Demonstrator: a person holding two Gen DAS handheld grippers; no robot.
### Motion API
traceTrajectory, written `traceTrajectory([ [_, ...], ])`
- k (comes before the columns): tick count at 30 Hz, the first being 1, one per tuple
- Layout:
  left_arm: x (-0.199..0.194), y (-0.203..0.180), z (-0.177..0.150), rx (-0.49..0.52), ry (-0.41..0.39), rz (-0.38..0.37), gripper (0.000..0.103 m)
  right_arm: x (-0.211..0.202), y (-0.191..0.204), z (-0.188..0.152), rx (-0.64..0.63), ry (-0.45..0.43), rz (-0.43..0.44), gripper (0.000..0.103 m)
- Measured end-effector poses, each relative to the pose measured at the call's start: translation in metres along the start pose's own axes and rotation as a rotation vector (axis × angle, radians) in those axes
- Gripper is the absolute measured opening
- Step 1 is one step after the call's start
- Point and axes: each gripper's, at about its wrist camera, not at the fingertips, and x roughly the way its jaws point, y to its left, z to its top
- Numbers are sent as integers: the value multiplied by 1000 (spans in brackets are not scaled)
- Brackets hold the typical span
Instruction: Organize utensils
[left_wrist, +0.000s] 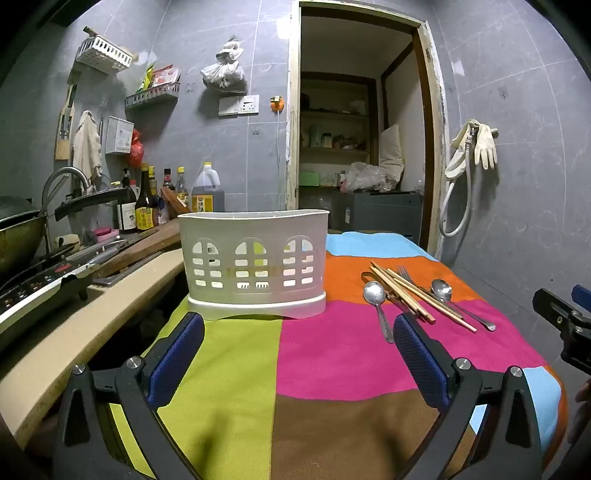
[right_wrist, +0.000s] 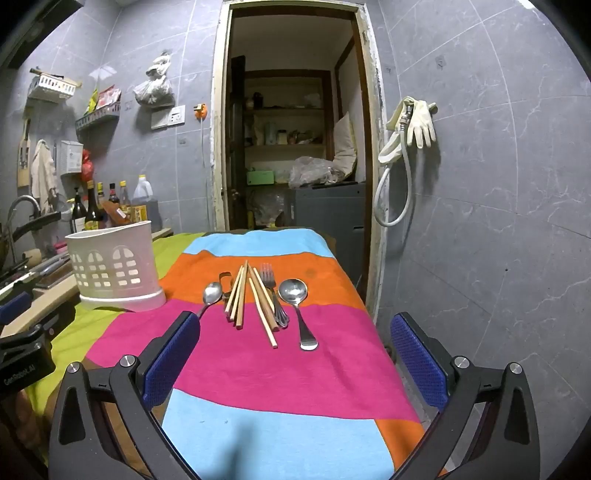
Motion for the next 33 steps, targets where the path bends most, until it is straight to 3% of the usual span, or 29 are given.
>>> traceTrajectory([
  [33,5,1,-4,-16,13,-4,100,5,2,-2,9,20,1,103],
])
